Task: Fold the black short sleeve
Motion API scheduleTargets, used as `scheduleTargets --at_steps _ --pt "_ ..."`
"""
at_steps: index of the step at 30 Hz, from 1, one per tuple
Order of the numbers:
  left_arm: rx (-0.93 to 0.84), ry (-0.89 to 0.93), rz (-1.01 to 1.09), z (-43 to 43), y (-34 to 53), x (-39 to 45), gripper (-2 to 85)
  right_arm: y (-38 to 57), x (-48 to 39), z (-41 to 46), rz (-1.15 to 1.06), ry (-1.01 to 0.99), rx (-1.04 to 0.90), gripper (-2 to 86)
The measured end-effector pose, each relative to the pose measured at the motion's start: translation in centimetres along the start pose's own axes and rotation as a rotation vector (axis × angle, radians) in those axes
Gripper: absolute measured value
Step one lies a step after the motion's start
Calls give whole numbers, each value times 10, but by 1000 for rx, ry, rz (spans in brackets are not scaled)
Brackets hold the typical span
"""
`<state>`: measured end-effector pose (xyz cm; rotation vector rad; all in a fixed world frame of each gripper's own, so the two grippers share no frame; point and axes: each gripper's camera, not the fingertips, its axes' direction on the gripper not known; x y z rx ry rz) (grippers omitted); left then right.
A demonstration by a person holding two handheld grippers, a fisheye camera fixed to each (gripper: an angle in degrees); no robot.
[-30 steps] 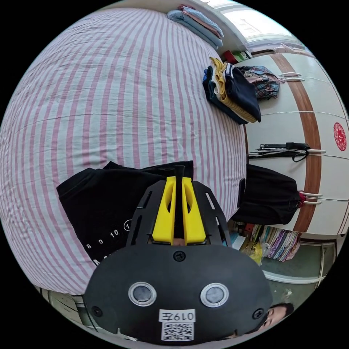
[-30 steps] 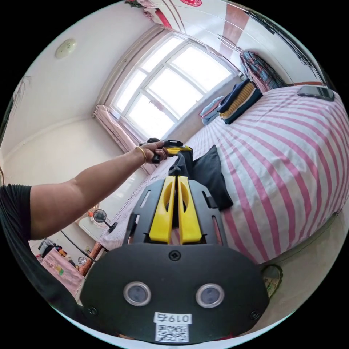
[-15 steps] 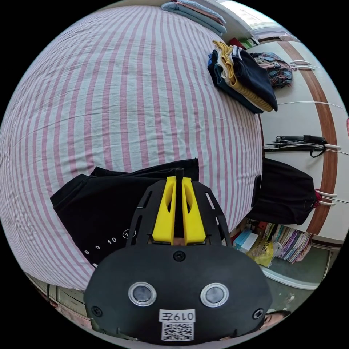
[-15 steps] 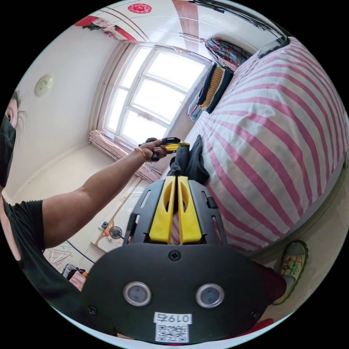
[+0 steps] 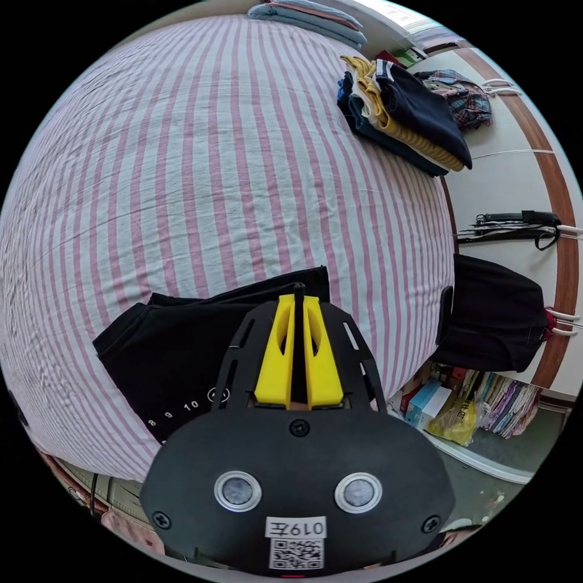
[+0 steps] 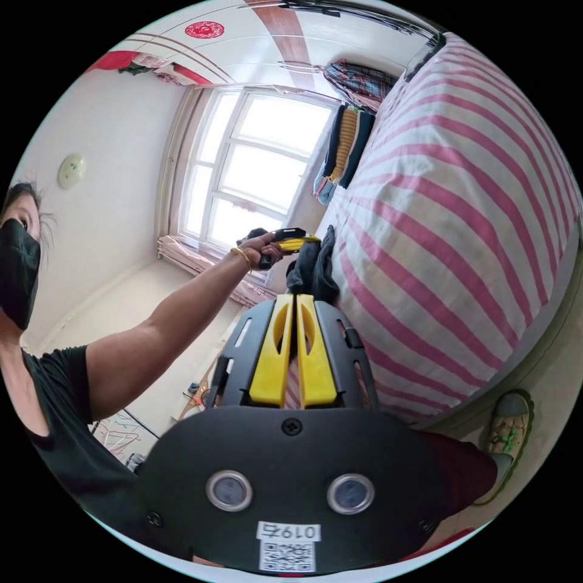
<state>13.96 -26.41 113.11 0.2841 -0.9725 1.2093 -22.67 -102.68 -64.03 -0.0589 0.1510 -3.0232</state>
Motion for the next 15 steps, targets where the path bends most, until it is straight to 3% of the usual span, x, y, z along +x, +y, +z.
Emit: scheduleTargets --at_steps 10,15 --pt "9 -59 16 45 27 21 21 -18 -4 -18 97 10 35 -5" --pt "24 45 21 70 46 10 18 -26 -17 -18 93 17 28 -4"
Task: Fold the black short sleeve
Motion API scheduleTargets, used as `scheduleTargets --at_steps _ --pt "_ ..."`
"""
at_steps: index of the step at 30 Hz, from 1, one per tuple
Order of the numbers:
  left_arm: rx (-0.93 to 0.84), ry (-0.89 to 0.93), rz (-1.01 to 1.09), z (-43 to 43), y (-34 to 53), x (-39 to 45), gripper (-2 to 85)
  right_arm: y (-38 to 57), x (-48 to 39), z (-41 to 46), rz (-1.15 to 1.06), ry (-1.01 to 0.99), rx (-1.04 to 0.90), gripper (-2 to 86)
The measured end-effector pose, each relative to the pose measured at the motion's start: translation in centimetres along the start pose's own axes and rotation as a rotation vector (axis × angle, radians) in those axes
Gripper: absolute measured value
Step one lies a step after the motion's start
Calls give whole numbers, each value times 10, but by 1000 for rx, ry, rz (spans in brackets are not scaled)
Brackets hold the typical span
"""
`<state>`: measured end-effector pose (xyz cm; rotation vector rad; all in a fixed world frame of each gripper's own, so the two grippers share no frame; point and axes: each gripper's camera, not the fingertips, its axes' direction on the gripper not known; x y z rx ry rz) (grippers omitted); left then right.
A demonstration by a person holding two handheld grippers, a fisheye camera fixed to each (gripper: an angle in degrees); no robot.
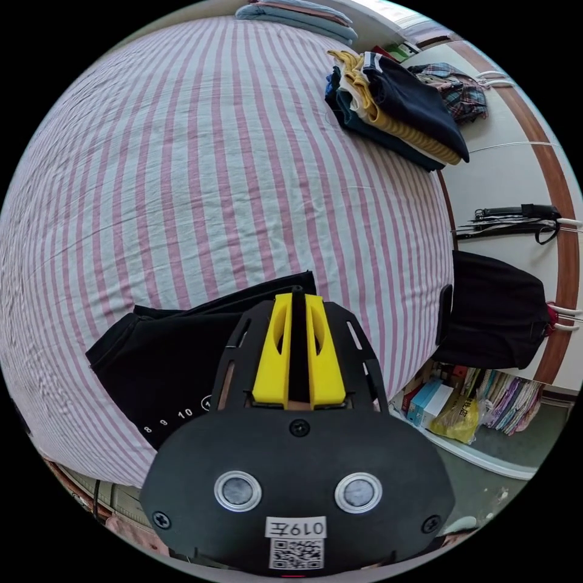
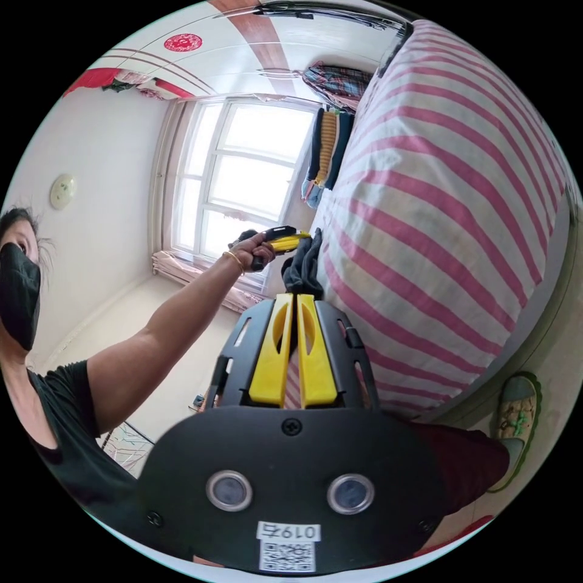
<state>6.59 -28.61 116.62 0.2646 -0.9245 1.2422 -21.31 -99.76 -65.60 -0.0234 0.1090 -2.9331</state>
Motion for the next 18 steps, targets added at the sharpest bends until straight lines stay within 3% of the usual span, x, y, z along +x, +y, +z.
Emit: scheduleTargets --at_steps 9,14,18 --pt "9 100 61 30 57 3 12 -5 -30 8 6 4 -7 -3" --pt "151 240 159 16 133 -7 9 -7 -54 16 -22 41 -27 -3" --pt "293 239 340 -7 233 -19 9 -12 -84 28 -111 116 -89 -3"
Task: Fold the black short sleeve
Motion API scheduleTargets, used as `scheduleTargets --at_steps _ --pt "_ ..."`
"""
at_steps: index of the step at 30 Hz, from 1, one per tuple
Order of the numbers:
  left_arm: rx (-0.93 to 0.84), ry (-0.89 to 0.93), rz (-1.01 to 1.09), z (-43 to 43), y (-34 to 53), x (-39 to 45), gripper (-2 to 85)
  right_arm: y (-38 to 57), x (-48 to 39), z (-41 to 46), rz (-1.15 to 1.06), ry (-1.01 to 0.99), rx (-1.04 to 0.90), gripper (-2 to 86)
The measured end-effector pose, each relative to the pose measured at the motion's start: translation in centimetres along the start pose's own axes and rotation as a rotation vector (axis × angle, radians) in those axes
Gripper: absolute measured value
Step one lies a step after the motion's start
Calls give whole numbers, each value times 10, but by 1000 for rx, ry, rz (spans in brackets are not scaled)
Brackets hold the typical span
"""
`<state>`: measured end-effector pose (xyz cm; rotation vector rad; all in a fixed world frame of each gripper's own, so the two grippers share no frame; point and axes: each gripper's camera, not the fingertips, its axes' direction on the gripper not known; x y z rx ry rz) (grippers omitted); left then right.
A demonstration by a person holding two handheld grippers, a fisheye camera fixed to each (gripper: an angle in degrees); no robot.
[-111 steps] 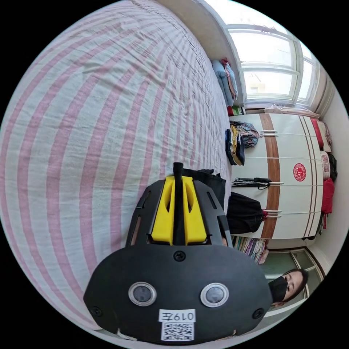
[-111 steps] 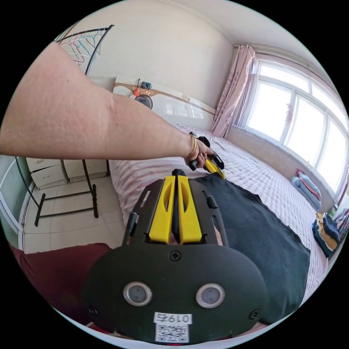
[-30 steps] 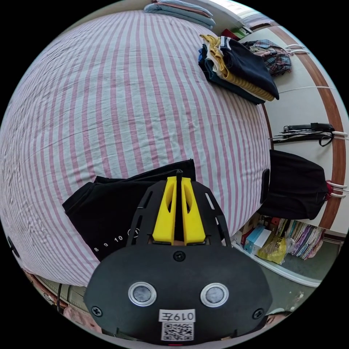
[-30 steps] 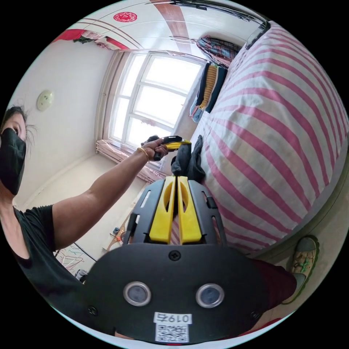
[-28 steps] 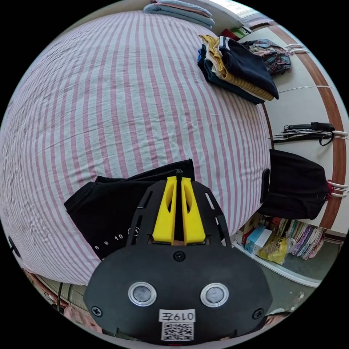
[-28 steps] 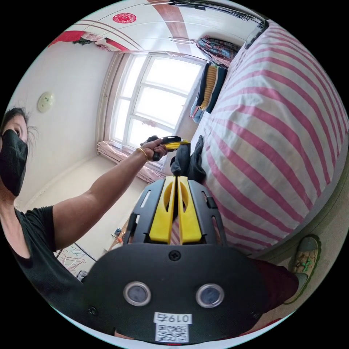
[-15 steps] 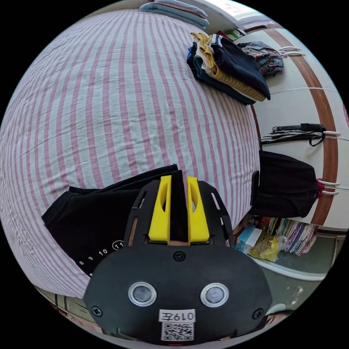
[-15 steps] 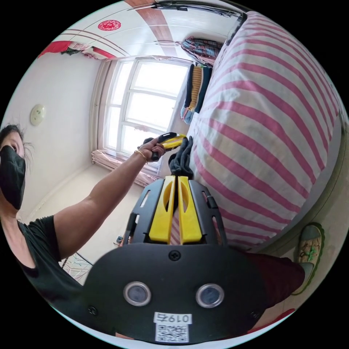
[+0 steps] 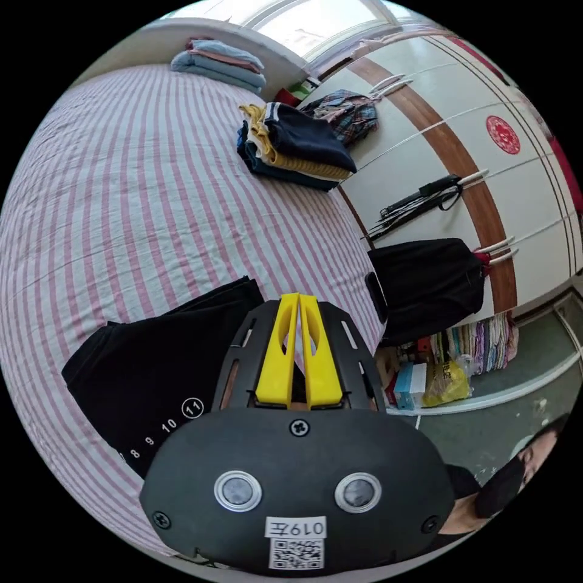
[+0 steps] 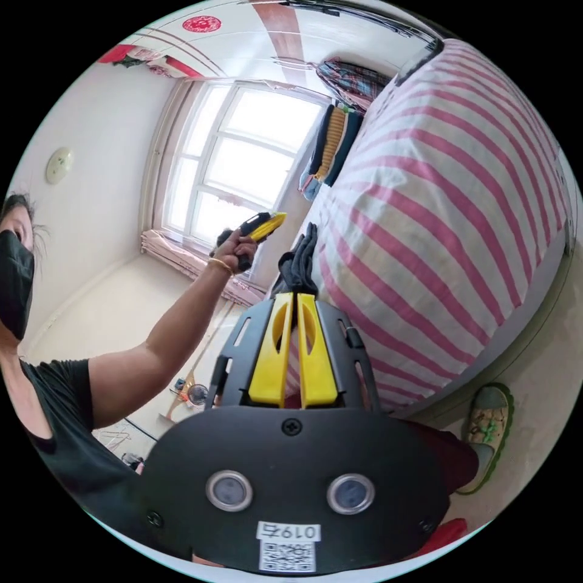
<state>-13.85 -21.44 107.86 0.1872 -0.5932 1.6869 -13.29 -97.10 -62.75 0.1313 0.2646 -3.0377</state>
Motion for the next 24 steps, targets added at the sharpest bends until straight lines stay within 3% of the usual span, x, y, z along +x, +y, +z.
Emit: scheduleTargets --at_steps 5,8,13,18,20,24 --pt "227 -283 299 -49 198 65 9 -11 -50 2 -197 112 -43 -6" --pt "231 -307 431 -38 288 95 8 -33 -97 4 -419 190 -22 -7" --pt "191 -279 574 -2 367 138 9 -125 -187 106 -781 180 -245 -4" --pt "185 -296 692 24 428 160 10 -207 -221 241 -815 225 -510 11" --pt "188 -207 703 25 454 164 10 -228 -223 282 -791 254 -575 8" --pt "284 -152 733 29 491 182 12 -269 -218 348 -644 224 -730 31"
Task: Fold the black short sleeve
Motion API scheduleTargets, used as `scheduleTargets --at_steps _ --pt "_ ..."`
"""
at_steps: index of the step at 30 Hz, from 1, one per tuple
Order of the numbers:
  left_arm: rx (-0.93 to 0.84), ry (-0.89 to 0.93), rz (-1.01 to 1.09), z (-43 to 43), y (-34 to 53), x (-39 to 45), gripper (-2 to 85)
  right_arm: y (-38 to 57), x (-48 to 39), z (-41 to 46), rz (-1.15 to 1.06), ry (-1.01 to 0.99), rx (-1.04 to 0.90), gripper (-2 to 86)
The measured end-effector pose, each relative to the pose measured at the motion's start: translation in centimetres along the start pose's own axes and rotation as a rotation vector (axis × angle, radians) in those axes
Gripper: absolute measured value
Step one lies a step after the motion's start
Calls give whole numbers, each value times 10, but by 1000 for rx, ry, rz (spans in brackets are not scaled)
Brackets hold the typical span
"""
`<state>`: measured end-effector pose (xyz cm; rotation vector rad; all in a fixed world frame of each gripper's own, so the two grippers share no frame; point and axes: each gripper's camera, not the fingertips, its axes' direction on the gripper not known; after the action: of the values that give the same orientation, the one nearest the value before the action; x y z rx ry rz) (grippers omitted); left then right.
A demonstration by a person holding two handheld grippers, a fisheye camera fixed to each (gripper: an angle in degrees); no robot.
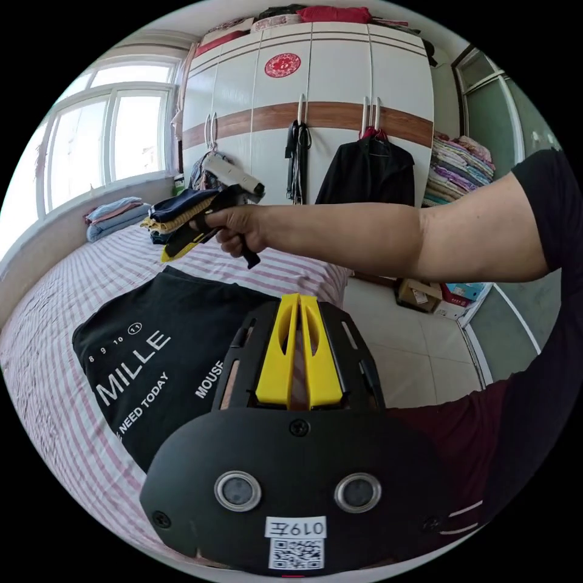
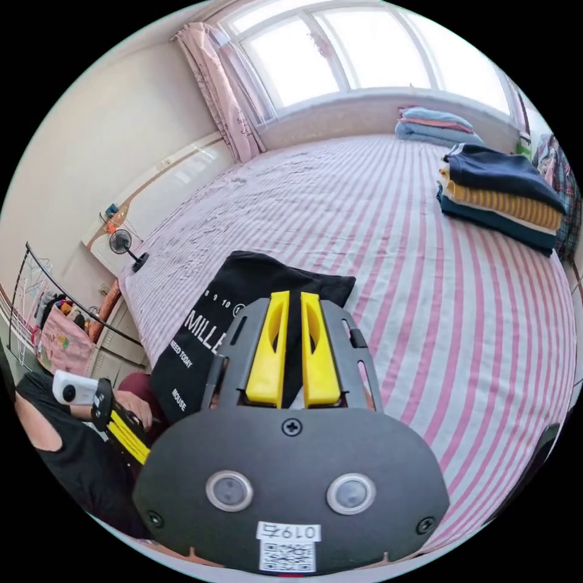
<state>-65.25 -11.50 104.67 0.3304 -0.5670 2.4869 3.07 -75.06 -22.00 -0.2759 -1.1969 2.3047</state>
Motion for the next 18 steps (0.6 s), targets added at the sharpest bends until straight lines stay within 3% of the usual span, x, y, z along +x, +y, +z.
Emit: scheduleTargets --at_steps 5,12,18 --pt "25 -152 -5 6 18 39 26 -50 16 5 102 -43 -25 46" --pt "-116 -71 -20 36 32 69 93 -121 9 20 113 -9 -174 61" --pt "-192 -136 153 45 42 128 115 -165 9 14 147 0 -199 51"
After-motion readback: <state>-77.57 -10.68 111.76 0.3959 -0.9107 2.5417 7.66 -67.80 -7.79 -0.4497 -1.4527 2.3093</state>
